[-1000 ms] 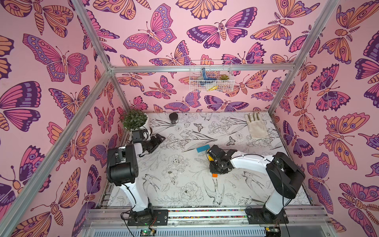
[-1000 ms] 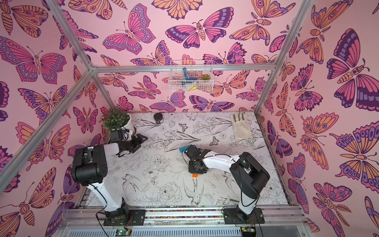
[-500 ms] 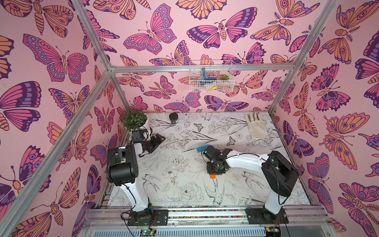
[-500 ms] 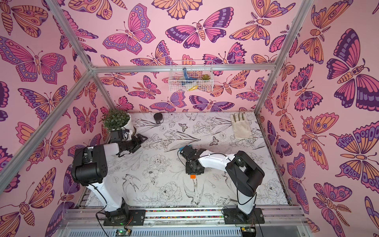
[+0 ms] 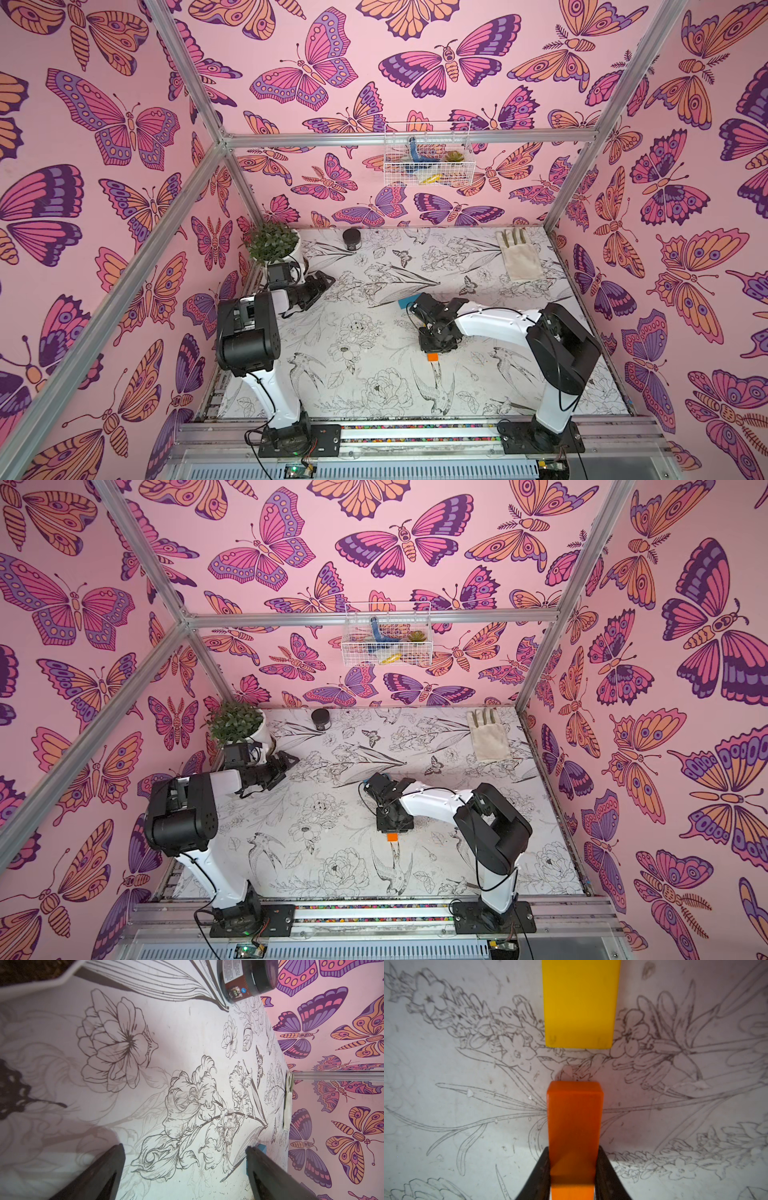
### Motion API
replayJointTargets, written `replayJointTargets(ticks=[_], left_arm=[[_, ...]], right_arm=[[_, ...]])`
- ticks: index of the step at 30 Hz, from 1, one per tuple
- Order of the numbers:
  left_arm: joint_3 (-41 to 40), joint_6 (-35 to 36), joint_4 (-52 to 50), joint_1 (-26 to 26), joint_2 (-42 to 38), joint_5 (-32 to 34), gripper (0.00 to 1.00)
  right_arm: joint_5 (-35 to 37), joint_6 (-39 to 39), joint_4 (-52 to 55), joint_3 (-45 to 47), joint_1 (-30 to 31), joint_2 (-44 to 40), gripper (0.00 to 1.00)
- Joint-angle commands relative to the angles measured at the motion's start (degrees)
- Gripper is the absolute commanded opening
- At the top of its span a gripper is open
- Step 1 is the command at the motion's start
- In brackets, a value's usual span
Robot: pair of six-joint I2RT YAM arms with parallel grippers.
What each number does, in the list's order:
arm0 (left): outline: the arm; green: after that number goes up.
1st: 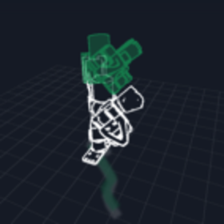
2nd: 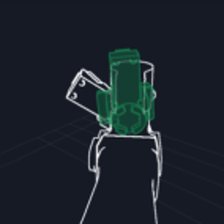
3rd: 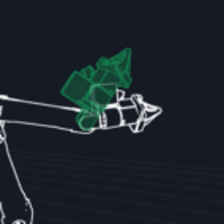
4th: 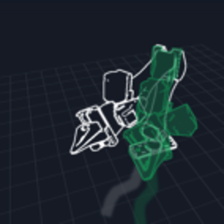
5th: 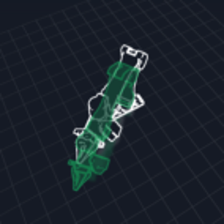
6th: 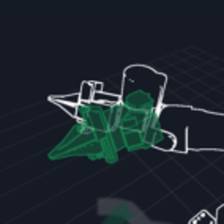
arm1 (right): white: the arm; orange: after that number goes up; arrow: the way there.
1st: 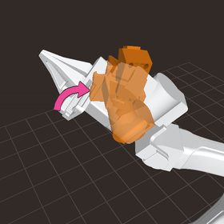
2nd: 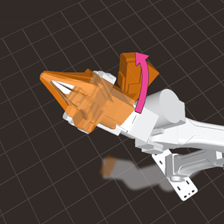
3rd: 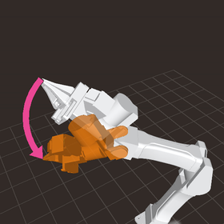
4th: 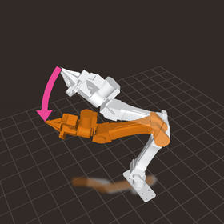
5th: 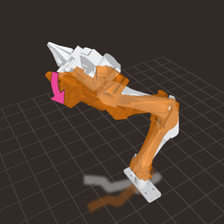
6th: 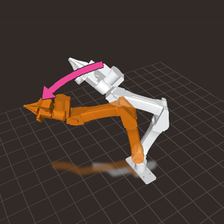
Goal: Assemble the number 7 with building blocks
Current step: Assemble the building block at the center of the board.
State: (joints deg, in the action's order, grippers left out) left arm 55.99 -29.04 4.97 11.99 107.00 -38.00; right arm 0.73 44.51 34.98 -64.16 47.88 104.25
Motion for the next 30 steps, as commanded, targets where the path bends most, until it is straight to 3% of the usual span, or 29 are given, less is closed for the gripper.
replayJointTargets(ticks=[1,30], left_arm=[[-0.7,-0.3,-1.6,0.2,2.1,0.5,0.96],[-0.7,-0.3,-1.6,0.2,2.2,0.4,0.96]], right_arm=[[2.9,-1.2,2.9,0.9,-1.2,1.5,0.24],[-1.7,-1.8,0.2,-4.2,-2.1,4.5,0.25]])
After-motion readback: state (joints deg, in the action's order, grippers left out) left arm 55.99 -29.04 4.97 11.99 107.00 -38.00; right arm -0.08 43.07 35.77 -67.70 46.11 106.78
